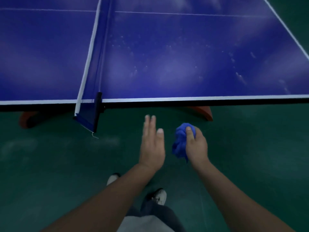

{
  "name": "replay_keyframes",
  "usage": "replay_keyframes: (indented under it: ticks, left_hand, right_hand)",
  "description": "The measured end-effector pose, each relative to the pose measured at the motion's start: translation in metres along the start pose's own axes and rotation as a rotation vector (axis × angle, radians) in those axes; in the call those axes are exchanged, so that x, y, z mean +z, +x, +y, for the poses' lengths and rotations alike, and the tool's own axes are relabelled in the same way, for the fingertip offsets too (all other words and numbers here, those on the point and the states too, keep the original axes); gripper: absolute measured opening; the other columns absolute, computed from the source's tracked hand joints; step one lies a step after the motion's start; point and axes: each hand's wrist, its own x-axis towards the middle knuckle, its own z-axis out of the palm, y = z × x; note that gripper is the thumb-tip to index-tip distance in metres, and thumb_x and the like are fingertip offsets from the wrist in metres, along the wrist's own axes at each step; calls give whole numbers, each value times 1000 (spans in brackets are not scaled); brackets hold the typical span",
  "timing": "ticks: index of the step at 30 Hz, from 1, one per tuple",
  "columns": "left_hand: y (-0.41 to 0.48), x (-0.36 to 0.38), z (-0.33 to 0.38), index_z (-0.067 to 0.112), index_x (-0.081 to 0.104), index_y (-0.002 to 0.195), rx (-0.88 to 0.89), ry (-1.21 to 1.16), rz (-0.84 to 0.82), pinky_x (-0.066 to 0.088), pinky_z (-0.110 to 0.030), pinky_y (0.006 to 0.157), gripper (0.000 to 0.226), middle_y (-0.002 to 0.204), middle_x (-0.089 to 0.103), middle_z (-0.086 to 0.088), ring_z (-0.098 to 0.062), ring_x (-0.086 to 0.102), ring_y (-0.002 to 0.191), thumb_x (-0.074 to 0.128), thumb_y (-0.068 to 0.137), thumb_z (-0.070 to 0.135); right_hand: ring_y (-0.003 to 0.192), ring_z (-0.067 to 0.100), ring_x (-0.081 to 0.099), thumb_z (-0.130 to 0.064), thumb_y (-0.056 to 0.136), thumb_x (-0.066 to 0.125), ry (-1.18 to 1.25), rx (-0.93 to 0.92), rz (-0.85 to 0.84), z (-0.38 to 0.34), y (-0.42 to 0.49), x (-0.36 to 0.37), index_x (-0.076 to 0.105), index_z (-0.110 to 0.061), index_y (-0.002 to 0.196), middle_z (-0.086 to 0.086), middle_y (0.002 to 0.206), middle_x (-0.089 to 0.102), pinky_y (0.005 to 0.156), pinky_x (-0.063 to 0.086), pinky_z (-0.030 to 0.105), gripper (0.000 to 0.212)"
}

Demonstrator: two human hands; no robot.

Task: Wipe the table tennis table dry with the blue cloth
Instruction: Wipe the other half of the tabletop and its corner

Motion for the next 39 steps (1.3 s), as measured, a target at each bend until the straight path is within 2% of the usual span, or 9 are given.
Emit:
replay_keyframes:
  ticks: [4,9,14,18,22,28,34,36,39]
  left_hand:
    - [-6,-8,-25,23,12,160,-388,399,-564,8,-26,123,76,166,12,7,-17,14,154,11,99,67]
    - [22,-29,-6,24,15,159,-127,4,197,4,-22,122,64,166,1,11,-5,3,153,23,102,51]
    - [54,-46,-42,25,15,159,-161,330,-291,10,-40,125,54,168,12,3,-16,12,154,22,108,38]
    - [91,-75,-30,26,10,158,-9,29,169,7,-29,125,63,168,5,3,-7,4,154,21,101,51]
    - [118,-75,-34,16,37,153,-295,-46,-248,29,-24,115,68,157,39,-8,-16,38,143,23,103,59]
    - [156,-116,-27,18,61,129,-492,-803,196,52,-36,96,39,125,68,-3,-17,65,110,58,98,41]
    - [174,-146,-24,2,63,116,-649,-1098,277,56,-45,90,26,110,73,-20,-35,70,99,65,94,15]
    - [179,-144,-22,4,64,115,-653,-1107,279,58,-44,88,25,107,74,-17,-33,71,99,66,94,19]
    - [187,-138,-22,9,68,109,-658,-928,313,59,-46,87,29,103,76,-10,-29,73,96,72,90,30]
  right_hand:
    - [80,6,64,-24,105,49,142,-12,-44,-22,-5,28,68,-18,102,-4,92,71,77,50,22,21]
    - [89,-4,63,-18,104,50,71,-142,-98,-32,10,40,67,-29,102,-12,98,69,80,44,11,20]
    - [90,15,69,-22,105,50,203,14,-114,-48,19,78,72,-15,106,2,100,75,80,54,27,22]
    - [95,16,69,-24,103,55,71,-19,-102,-63,46,93,70,-23,106,-5,98,73,84,55,31,16]
    - [108,14,67,-19,99,61,43,34,-267,-86,59,135,70,-24,112,-3,115,71,99,52,35,16]
    - [129,-3,49,-12,86,77,-266,-476,-646,-98,79,160,58,-46,121,-23,136,55,106,38,15,52]
    - [132,10,49,-63,68,74,-138,29,-497,-117,105,160,52,-32,136,-14,145,47,108,43,38,78]
    - [116,23,65,-44,83,78,-36,380,-647,-122,123,167,53,-20,136,-2,131,64,99,53,46,63]
    - [97,25,72,-19,91,72,-133,160,-623,-135,143,176,71,-16,109,-2,99,76,82,60,41,18]
